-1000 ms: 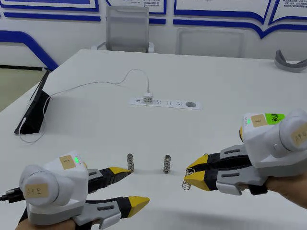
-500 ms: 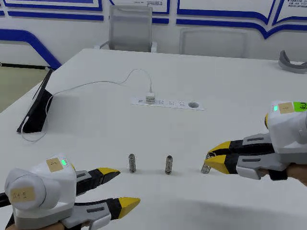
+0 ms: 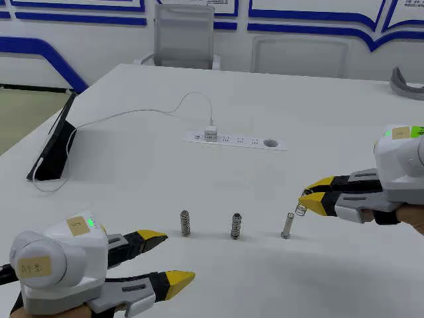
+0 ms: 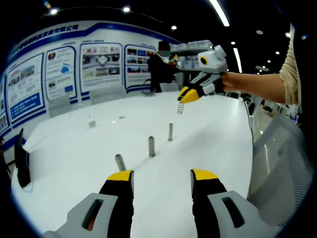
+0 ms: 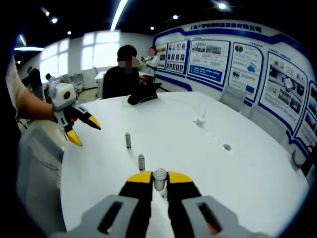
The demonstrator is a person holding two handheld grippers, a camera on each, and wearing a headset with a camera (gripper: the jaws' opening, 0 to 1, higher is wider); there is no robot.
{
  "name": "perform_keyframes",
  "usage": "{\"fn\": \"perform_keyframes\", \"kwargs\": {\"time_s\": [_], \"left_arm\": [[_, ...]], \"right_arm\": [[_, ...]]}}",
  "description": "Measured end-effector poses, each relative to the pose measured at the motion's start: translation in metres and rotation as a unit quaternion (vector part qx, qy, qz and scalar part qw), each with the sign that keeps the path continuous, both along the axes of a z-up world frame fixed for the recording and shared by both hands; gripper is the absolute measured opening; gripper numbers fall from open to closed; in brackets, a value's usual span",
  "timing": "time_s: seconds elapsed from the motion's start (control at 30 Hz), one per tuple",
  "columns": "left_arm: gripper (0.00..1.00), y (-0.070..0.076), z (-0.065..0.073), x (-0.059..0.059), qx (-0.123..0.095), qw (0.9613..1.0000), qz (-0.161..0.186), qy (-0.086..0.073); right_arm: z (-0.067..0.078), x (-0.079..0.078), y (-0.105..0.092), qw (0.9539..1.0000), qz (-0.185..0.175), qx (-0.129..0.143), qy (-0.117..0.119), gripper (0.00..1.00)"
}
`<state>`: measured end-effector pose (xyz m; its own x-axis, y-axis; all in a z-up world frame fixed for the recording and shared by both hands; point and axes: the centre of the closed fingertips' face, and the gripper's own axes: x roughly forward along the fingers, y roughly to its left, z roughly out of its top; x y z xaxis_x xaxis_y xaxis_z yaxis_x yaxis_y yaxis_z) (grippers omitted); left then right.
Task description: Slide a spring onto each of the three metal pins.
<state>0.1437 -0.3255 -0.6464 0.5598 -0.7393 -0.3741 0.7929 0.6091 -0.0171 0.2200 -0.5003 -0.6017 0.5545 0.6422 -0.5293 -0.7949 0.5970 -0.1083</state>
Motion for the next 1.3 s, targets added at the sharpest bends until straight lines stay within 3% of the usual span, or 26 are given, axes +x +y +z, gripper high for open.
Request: {"fn": "perform_keyframes", "kwargs": {"time_s": [0.3,0.6,1.3], "left_arm": [[0.46,0.003,0.000,0.000,0.001,1.0000,0.005,0.000],[0.46,0.005,0.000,0.000,0.000,1.0000,0.008,0.001],[0.45,0.006,-0.001,0.001,0.000,1.0000,0.009,0.002]], "right_arm": [[-0.017,0.018,0.001,0.9997,-0.020,-0.002,0.012,0.12],[-0.031,0.023,-0.002,0.9992,-0.032,-0.001,0.025,0.12],[-0.044,0.027,-0.003,0.9984,-0.045,0.002,0.033,0.12]]}}
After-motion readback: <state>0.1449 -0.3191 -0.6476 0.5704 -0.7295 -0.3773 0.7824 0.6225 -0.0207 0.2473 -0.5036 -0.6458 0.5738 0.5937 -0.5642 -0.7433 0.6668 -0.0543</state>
